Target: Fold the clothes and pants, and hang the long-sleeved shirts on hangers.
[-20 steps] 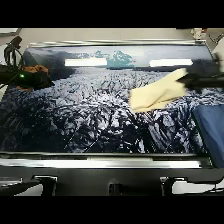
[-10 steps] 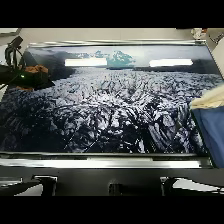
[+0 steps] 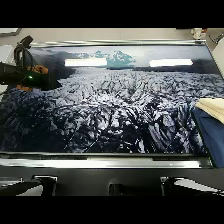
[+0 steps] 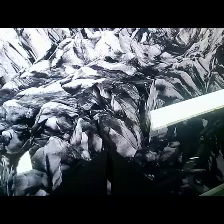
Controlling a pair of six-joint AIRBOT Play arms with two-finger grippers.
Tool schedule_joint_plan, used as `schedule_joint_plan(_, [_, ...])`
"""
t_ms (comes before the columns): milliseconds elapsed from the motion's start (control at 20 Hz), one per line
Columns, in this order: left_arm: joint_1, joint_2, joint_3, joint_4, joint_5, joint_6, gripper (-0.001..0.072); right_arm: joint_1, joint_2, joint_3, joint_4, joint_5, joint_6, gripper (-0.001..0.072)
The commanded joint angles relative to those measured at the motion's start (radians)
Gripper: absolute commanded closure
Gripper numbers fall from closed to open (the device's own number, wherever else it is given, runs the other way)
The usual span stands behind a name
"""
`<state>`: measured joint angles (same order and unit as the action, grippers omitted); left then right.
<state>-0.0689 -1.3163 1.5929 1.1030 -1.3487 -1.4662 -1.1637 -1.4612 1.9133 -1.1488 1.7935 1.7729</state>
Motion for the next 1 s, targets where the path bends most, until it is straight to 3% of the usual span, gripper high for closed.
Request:
schedule_joint_plan(0, [-0.018, 0.0, 0.0, 0.0, 0.005, 0.0, 0.0685, -0.011, 0.027, -0.078, -0.201, 0.056, -0.016, 0.0664])
schedule_joint_plan(300, [-0.018, 0.0, 0.0, 0.0, 0.003, -0.011, 0.0685, -0.011, 0.043, -0.347, -0.315, -0.009, -0.057, 0.0665])
schedule_joint_plan(600, [-0.018, 0.0, 0.0, 0.0, 0.006, -0.02, 0.0685, -0.011, 0.044, -0.469, -0.392, -0.063, -0.067, 0.0661])
schedule_joint_plan(650, [-0.018, 0.0, 0.0, -0.003, 0.007, -0.02, 0.0685, -0.011, 0.044, -0.481, -0.389, -0.069, -0.063, 0.0592])
schedule_joint_plan(750, [-0.018, 0.0, 0.0, -0.003, 0.011, -0.028, 0.0685, -0.011, 0.051, -0.484, -0.374, -0.069, -0.065, 0.0211])
schedule_joint_plan(800, [-0.018, 0.0, 0.0, -0.004, 0.018, -0.031, 0.0685, -0.011, 0.061, -0.478, -0.369, -0.078, -0.084, 0.0158])
schedule_joint_plan(850, [-0.018, 0.0, 0.001, -0.025, 0.026, -0.031, 0.0685, -0.011, 0.07, -0.454, -0.362, -0.108, -0.117, 0.0153])
schedule_joint_plan(950, [-0.018, 0.0, 0.026, -0.141, 0.054, -0.011, 0.0685, -0.011, 0.071, -0.314, -0.233, -0.194, -0.166, 0.0097])
